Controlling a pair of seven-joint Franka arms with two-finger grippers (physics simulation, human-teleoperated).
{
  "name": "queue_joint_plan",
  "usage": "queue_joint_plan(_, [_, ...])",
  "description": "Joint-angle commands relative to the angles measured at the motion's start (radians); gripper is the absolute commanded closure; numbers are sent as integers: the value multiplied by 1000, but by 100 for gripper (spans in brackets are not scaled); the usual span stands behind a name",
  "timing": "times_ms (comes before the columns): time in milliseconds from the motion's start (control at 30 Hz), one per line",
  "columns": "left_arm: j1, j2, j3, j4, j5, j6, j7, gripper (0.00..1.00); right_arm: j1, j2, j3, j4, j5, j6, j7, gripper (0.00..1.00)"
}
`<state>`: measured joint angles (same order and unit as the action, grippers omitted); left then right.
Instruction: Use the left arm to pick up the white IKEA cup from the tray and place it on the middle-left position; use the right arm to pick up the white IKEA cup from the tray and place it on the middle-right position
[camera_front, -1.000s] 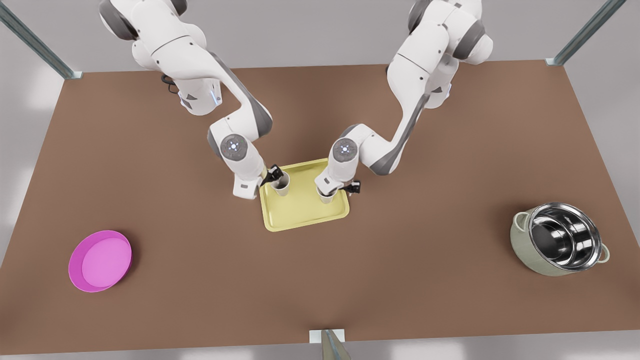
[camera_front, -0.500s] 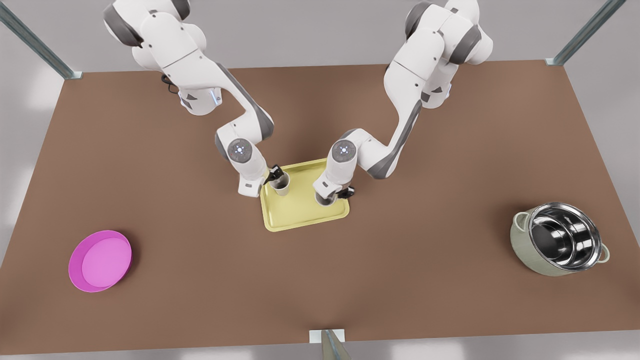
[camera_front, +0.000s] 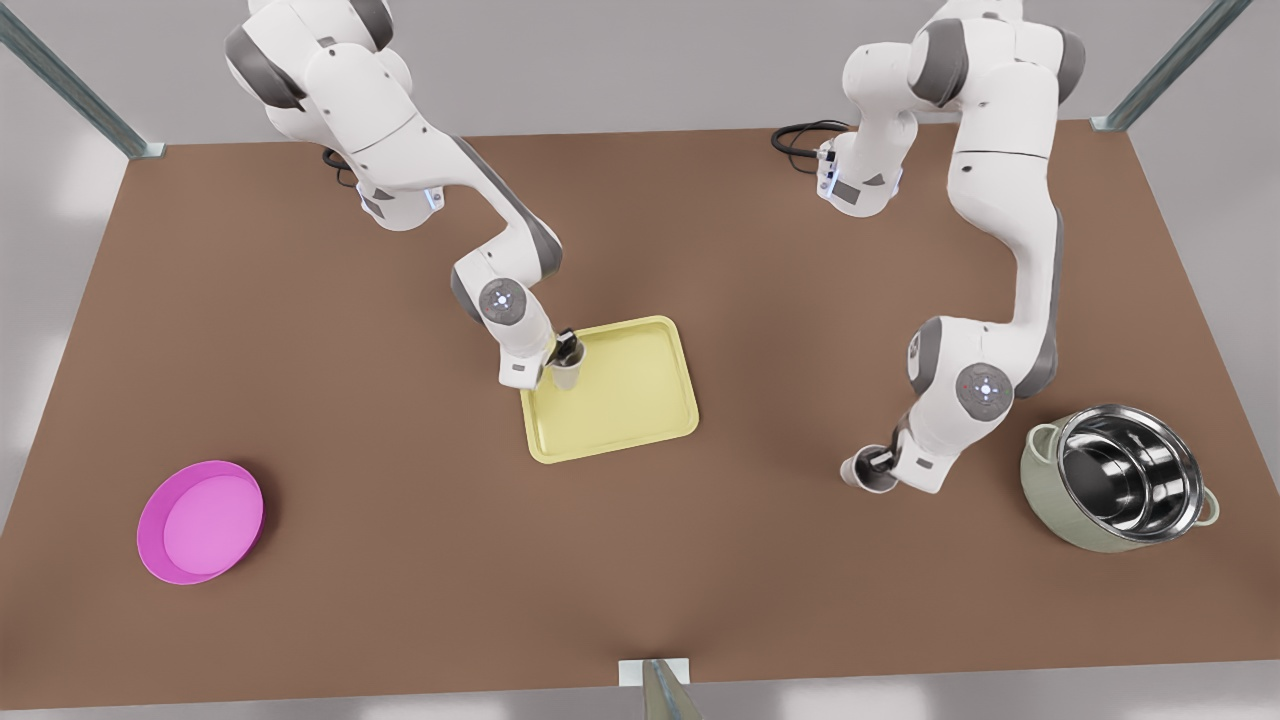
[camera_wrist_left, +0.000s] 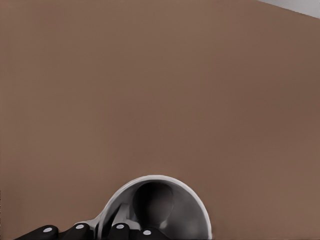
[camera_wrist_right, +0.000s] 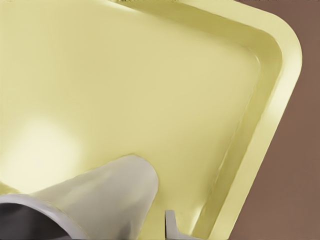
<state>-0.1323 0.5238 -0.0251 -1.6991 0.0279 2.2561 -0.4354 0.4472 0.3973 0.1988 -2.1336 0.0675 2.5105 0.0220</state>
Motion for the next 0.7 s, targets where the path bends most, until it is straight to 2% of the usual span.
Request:
queue_joint_plan(0, [5, 24, 1, -1, -23, 40, 635, 89, -1, -3, -1, 1, -5, 4, 10, 67])
queue_joint_plan(33, [6, 39, 1, -1, -23, 62, 635, 89, -1, -5, -1, 1, -5, 4, 12, 75])
queue_joint_plan(67, [8, 57, 1, 1, -25, 86, 633, 89, -1, -8, -1, 3, -5, 4, 12, 79])
queue_joint_plan(133, [14, 61, 1, 1, -31, 99, 636, 89, -1, -15, -1, 3, -5, 1, 12, 79])
queue_joint_plan(233, [20, 61, -1, -37, -36, 167, 649, 89, -5, -31, -2, 3, -5, -2, 10, 90])
queue_joint_plan(300, [23, 18, -1, -117, -51, 211, 650, 89, -27, -90, -7, 20, -5, -61, 7, 92])
queue_joint_plan(400, [23, 12, -1, -126, -51, 214, 652, 85, -139, -143, -16, 190, -18, -309, -80, 92])
queue_joint_plan(433, [23, 10, 1, -126, -51, 214, 652, 70, -194, -136, -16, 244, -20, -377, -166, 92])
queue_joint_plan(467, [22, 5, 1, -126, -51, 214, 652, 6, -252, -135, -18, 259, -87, -384, -227, 92])
queue_joint_plan(500, [22, 7, 1, -125, -51, 214, 650, 0, -298, -135, -18, 261, -98, -384, -298, 92])
queue_joint_plan(600, [20, -27, 1, -114, -45, 200, 641, 0, -393, -112, -18, 271, -100, -383, -430, 92])
queue_joint_plan(633, [20, -96, -1, -76, -42, 80, 639, 0, -446, -80, -18, 294, -101, -383, -505, 92])
queue_joint_plan(667, [19, -140, 1, 36, -37, -110, 629, 0, -502, -48, -18, 314, -101, -383, -585, 92])
